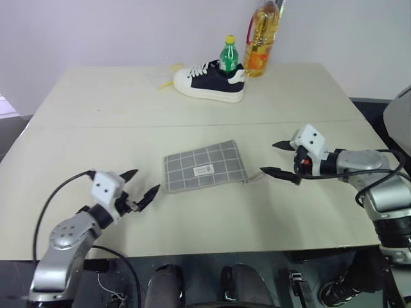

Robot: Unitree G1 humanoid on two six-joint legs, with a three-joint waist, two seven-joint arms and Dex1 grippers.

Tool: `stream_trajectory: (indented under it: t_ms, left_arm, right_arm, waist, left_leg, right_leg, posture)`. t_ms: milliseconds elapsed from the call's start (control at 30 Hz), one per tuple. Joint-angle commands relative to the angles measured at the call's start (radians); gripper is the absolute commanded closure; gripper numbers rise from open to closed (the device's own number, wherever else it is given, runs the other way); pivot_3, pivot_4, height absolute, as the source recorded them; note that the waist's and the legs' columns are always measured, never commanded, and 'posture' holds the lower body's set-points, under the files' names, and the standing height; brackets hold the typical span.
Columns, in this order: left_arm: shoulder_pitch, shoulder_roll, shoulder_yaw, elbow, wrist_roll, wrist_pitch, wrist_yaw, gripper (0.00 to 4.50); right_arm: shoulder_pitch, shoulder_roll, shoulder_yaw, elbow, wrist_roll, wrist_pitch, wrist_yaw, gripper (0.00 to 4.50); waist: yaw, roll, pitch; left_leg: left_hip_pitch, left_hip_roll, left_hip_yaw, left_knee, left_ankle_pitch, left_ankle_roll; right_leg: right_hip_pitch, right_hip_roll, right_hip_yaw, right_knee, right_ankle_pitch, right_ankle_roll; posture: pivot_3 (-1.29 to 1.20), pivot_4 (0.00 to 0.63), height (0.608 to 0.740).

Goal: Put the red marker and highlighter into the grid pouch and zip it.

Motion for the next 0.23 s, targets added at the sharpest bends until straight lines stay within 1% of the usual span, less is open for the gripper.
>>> stream_trajectory:
  t_ms: [33, 133, 233]
  left_arm:
    - [0.035, -0.003, 0.095, -0.018, -0.035, 0.033, 0.045, 0.24]
    - [0.068, -0.003, 0.108, -0.016, -0.025, 0.046, 0.055, 0.24]
    - [0.079, 0.0, 0.104, -0.023, -0.02, 0.054, 0.061, 0.24]
  right_arm:
    - [-0.023, 0.037, -0.053, 0.06, 0.006, -0.045, -0.036, 0.0]
    - [-0.027, 0.083, -0.057, 0.116, -0.015, -0.106, -0.081, 0.0]
    - [-0.029, 0.106, -0.059, 0.138, -0.008, -0.118, -0.088, 0.0]
  waist:
    - [0.0, 0.0, 0.0]
    - [0.0, 0.0, 0.0]
    - [0.0, 0.0, 0.0]
  left_leg:
    - [0.0, 0.0, 0.0, 0.0, 0.0, 0.0]
    - [0.0, 0.0, 0.0, 0.0, 0.0, 0.0]
    - [0.0, -0.001, 0.0, 0.0, 0.0, 0.0]
  right_leg:
    - [0.0, 0.0, 0.0, -0.001, 0.0, 0.0]
    - [0.001, 0.0, 0.0, -0.002, 0.001, 0.001]
    - [0.001, 0.0, 0.0, -0.002, 0.001, 0.002]
  posture:
    - [0.0, 0.15, 0.705]
    - [0.0, 0.15, 0.705]
    - [0.0, 0.15, 0.705]
